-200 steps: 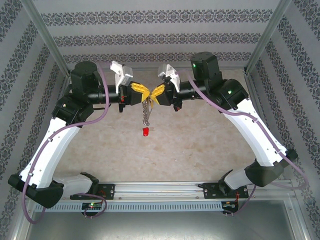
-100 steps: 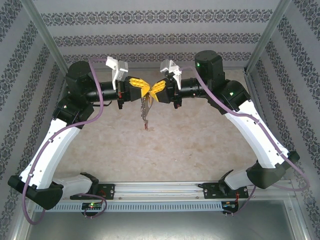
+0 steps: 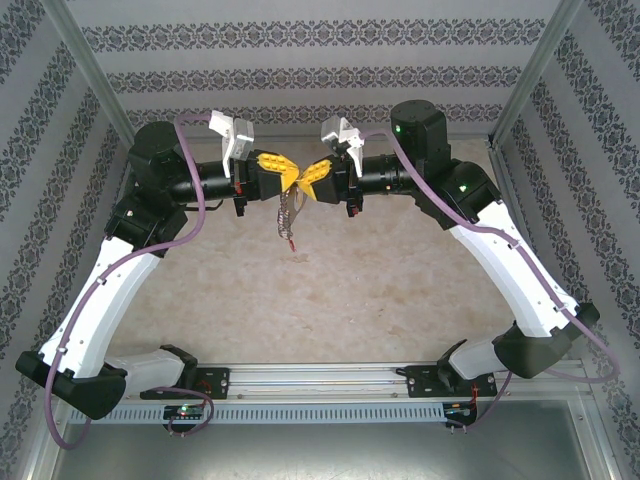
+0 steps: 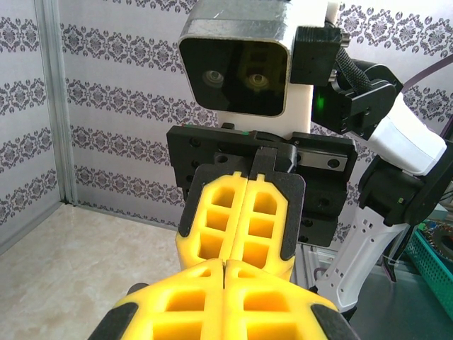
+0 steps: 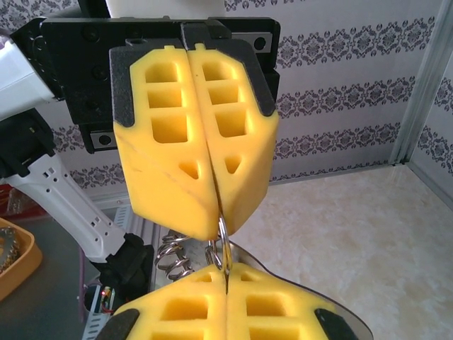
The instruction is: Put the keys on the keyring
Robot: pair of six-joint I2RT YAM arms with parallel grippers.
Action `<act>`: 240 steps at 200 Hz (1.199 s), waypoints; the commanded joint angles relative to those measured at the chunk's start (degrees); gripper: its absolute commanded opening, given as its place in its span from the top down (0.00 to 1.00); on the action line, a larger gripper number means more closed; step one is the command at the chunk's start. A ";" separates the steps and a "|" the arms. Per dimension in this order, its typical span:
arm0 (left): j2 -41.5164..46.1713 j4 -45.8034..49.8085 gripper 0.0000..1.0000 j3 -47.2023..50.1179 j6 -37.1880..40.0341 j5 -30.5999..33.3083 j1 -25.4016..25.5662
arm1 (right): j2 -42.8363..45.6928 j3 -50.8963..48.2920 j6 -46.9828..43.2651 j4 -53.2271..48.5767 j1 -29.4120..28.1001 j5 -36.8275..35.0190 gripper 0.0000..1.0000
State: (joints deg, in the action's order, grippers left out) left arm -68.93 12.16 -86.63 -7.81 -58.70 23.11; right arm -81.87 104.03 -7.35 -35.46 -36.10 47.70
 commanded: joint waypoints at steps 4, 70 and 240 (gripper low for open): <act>1.33 -1.70 1.00 -0.96 1.41 -1.82 -0.35 | 1.25 -0.73 2.67 3.62 1.25 2.26 1.00; 0.95 -1.33 1.00 -1.86 1.24 -3.53 -0.38 | -3.39 6.00 13.41 1.32 4.84 7.03 1.00; -1.01 5.28 1.00 -4.82 7.47 -2.92 -0.61 | -5.84 10.14 18.01 -1.83 6.03 9.24 1.00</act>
State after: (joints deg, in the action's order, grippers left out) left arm -69.82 16.80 -89.80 -1.45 -58.17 22.37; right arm -86.76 112.55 9.96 -38.39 -30.85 57.76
